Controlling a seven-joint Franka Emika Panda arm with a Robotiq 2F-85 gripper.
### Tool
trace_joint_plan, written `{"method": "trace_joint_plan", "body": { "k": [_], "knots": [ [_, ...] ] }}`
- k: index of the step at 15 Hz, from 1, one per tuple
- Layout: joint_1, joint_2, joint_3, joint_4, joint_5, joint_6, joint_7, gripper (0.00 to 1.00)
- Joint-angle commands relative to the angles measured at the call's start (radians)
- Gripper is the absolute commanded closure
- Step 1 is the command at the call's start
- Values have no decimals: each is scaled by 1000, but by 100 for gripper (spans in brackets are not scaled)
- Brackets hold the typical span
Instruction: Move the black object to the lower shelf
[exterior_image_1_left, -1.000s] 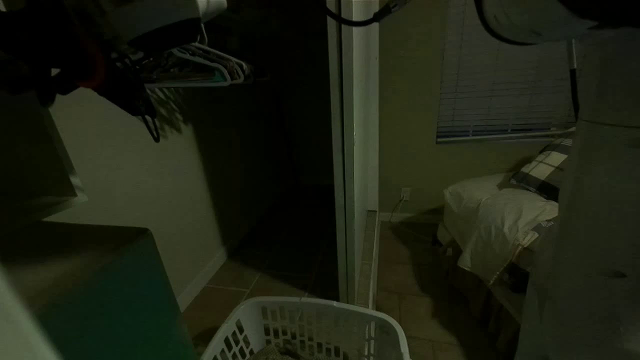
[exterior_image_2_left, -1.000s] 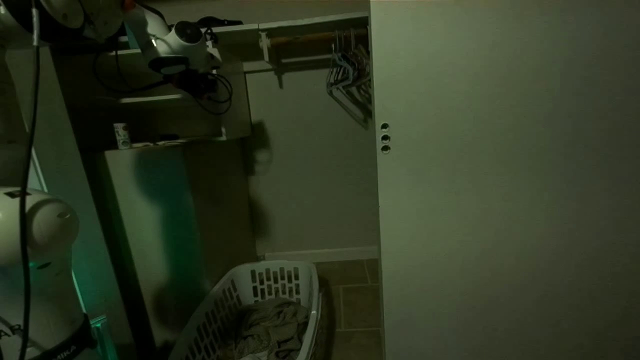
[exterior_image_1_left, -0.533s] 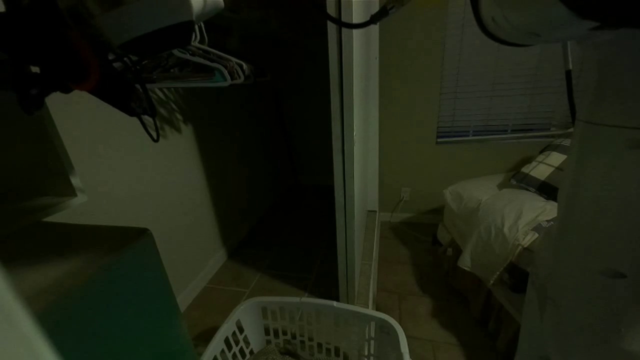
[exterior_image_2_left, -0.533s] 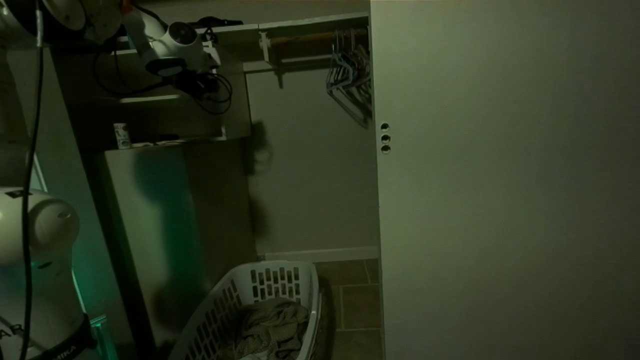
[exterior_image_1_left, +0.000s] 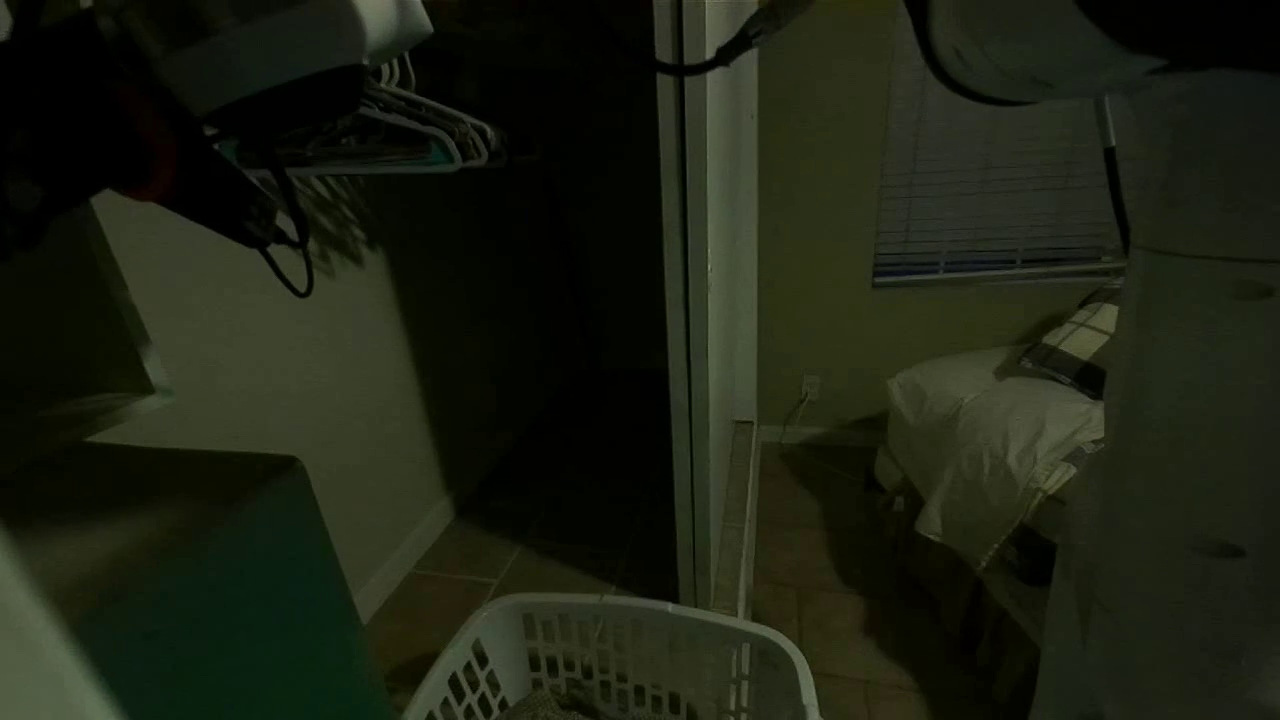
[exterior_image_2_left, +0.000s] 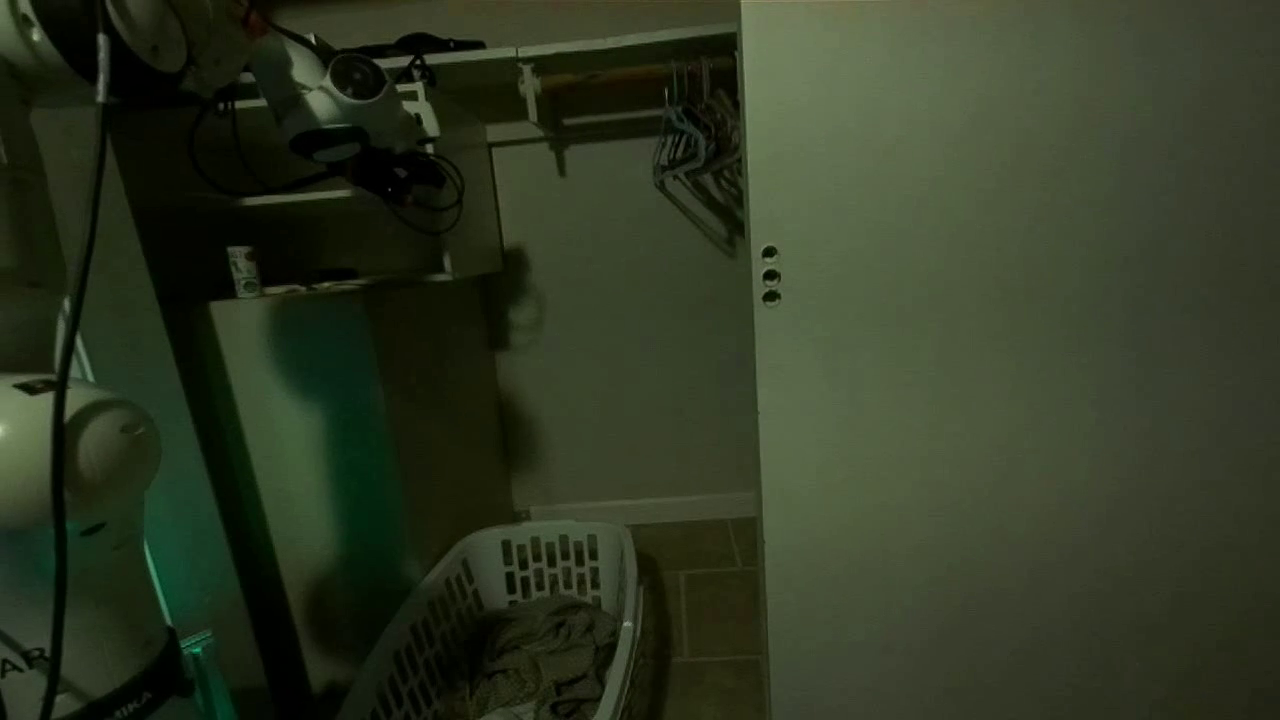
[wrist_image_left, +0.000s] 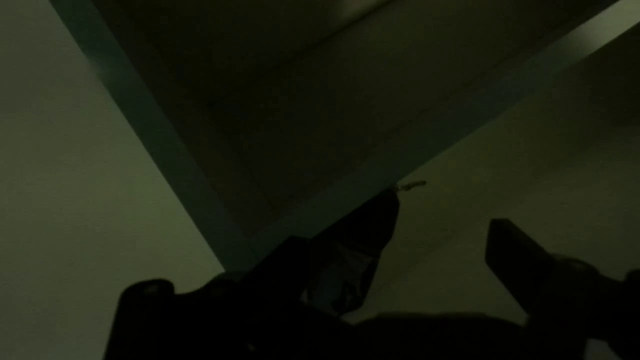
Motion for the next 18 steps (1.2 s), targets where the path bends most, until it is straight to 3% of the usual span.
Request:
{"method": "trace_joint_plan", "body": {
  "k": [1, 2, 4, 6, 8, 9, 10, 11, 12, 18],
  "knots": [
    [15, 58, 9, 58, -16, 60, -12, 0],
    [17, 67, 11, 71, -10, 64, -20, 1],
    [19, 82, 14, 87, -12, 74, -26, 14],
    [21, 94, 15, 98, -17, 82, -31, 35],
    [21, 98, 18, 105, -14, 81, -48, 9],
    [20, 98, 20, 110, -10, 79, -60, 13],
    [21, 98, 21, 110, -12, 78, -64, 21],
    [21, 99, 23, 113, -8, 77, -72, 40],
    [21, 103, 25, 121, -5, 77, -78, 41],
    [19, 104, 25, 108, -9, 104, -75, 81]
  ]
}}
